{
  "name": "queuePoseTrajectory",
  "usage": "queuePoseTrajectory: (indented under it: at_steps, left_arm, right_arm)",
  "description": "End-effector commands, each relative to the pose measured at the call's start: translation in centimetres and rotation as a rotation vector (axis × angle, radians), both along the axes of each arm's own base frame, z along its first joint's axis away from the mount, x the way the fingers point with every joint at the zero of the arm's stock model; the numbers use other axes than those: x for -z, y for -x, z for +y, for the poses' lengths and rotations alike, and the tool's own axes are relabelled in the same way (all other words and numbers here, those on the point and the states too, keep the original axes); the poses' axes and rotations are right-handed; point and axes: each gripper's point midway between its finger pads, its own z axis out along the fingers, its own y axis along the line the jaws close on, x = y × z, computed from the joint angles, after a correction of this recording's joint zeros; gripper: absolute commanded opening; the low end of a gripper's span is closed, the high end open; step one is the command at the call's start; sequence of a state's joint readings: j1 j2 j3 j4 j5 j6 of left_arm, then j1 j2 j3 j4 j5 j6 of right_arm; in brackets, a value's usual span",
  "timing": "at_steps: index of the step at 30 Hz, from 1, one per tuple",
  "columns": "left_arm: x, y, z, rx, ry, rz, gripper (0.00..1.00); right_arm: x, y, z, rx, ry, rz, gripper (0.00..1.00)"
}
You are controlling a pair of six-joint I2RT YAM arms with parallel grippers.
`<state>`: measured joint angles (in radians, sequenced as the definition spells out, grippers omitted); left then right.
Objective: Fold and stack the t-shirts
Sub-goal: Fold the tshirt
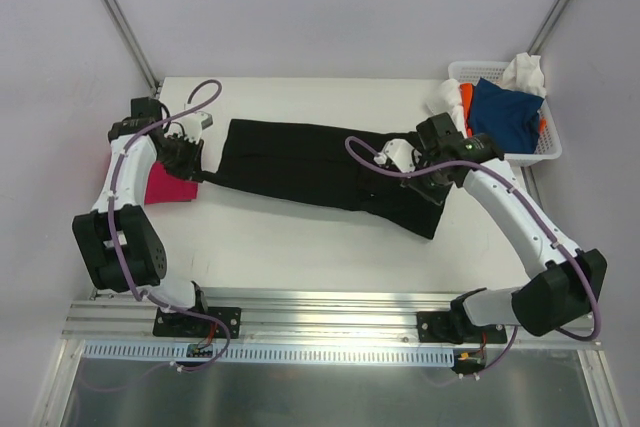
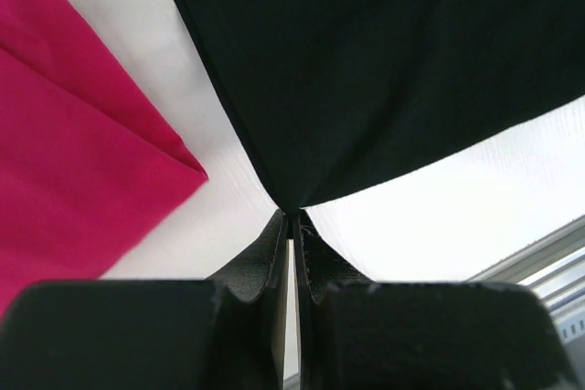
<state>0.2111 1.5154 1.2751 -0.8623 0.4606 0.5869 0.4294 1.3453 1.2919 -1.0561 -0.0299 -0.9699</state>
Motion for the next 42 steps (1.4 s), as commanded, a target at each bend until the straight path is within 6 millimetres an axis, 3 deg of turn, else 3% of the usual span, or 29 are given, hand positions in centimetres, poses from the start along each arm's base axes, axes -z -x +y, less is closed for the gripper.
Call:
queuePoseTrajectory:
  at_steps: [1,11,13,16,22,26,28,30,31,42]
  left_arm:
    - [-1.0,-1.0,-0.5,0.011,0.059,0.025,0.00]
    - [-1.9,-8.3,-0.8,-0.013,0.117,0.028,0.00]
    - [-1.9,-9.5,-1.6,0.004,0.123,0.034,0.00]
    - [-1.7,-12.8,-3.1,0.044,0.127,0.031,0.00]
    - [-0.9,-16.3,-5.4,0.086,0.132,0.058,0.00]
    - [0.0,-17.8,-5.4,0.078,0.122,0.052,0.00]
    - [0.9,-18.2,-5.2,0.074,0.110,0.062,0.00]
    - [1.6,-18.3,-5.1,0.075,0.103,0.072,0.00]
    - [2.0,-18.3,-5.1,0.073,0.107,0.080,0.00]
    - [4.5,-19.5,-3.1,-0.008,0.089,0.105,0.00]
  right_arm:
    - [-1.6,-2.2,-0.7,0.052,-0.001,-0.057,0.01]
    - [-2.2,-9.8,-2.5,0.204,-0.028,-0.098,0.01]
    - [-2.5,-11.3,-2.4,0.212,-0.030,-0.113,0.01]
    - [-1.5,-13.7,-2.0,0.213,-0.022,-0.101,0.01]
    - [-0.7,-17.4,-2.5,0.237,0.015,-0.124,0.01]
    - [-0.3,-20.4,-2.9,0.256,0.036,-0.147,0.01]
    - [0.9,-21.5,-3.3,0.262,0.059,-0.133,0.01]
    - [0.4,-22.9,-3.5,0.279,0.060,-0.164,0.01]
    - [1.5,-23.4,-3.7,0.283,0.068,-0.146,0.01]
    - [5.3,-26.5,-4.2,0.299,0.125,-0.149,0.00]
